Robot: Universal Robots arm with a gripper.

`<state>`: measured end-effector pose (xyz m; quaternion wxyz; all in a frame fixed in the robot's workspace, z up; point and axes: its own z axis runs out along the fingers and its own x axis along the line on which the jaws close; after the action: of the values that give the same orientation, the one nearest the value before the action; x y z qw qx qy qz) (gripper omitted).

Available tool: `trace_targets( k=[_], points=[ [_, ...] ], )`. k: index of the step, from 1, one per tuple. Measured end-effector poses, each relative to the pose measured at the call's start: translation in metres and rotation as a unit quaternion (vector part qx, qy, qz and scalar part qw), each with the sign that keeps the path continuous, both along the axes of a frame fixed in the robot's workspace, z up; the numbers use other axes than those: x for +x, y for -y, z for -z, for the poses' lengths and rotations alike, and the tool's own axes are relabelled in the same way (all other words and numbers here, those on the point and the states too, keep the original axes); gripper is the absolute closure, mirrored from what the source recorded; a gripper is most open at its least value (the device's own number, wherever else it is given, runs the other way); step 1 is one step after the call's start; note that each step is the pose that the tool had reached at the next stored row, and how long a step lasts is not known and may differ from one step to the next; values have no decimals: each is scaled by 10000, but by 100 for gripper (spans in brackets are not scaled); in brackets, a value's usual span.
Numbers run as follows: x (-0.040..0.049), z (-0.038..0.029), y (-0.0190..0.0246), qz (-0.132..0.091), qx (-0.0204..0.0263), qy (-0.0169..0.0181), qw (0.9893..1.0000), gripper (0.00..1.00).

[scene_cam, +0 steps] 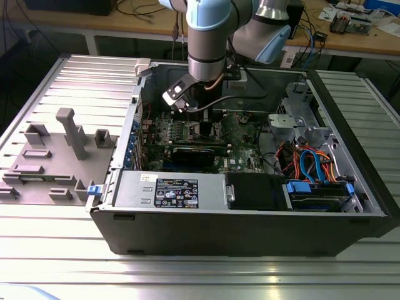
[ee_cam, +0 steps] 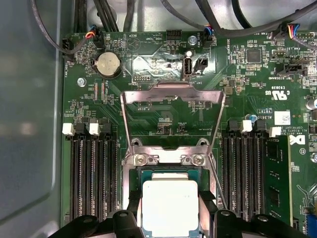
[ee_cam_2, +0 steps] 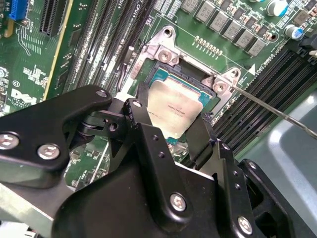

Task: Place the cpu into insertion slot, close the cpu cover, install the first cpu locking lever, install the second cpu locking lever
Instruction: 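Place the cpu into insertion slot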

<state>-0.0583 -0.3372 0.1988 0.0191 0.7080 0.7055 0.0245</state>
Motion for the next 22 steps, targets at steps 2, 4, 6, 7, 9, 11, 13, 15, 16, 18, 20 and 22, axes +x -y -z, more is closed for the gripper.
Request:
trace_targets(
  k=[2, 4, 6, 7, 9, 11, 13, 15, 16, 18, 20, 22],
  points=[
    [-1, 7, 0, 1, -1, 0, 10000, 46],
    [0, 9, 0, 0, -1, 0, 10000, 46],
    [0, 9, 0, 0, 0, 1, 10000, 46],
    [0, 9, 0, 0, 0, 1, 10000, 46],
    [0, 10, 0, 0, 0, 1, 10000, 46],
    [1, 12, -1, -1, 3, 4, 10000, 45],
    [1, 12, -1, -1, 2, 3, 10000, 38],
    [0, 11, -1, -1, 1, 1, 10000, 38],
    [0, 11, -1, -1, 0, 1, 10000, 38],
    [0, 6, 0, 0, -1, 1, 10000, 38],
    [0, -22, 0, 0, 0, 1, 10000, 38],
    [-1, -94, -1, 1, 0, -2, 10000, 38]
  ],
)
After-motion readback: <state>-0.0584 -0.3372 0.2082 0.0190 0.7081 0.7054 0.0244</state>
